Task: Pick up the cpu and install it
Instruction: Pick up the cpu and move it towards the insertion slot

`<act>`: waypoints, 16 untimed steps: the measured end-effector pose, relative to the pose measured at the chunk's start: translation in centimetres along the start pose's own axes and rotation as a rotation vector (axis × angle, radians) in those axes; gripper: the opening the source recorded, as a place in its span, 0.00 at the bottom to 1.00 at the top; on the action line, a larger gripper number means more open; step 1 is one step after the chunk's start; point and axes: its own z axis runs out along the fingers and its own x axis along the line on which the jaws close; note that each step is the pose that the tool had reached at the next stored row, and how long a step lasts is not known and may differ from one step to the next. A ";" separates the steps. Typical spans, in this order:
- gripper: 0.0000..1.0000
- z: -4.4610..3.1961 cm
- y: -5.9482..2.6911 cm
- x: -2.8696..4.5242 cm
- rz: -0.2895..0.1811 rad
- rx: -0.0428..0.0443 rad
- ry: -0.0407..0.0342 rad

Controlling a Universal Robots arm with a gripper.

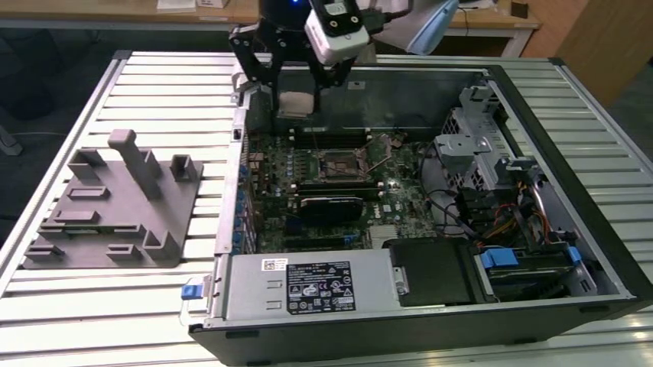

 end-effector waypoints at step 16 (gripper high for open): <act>0.54 2.84 0.29 -3.63 0.001 0.0010 0.0143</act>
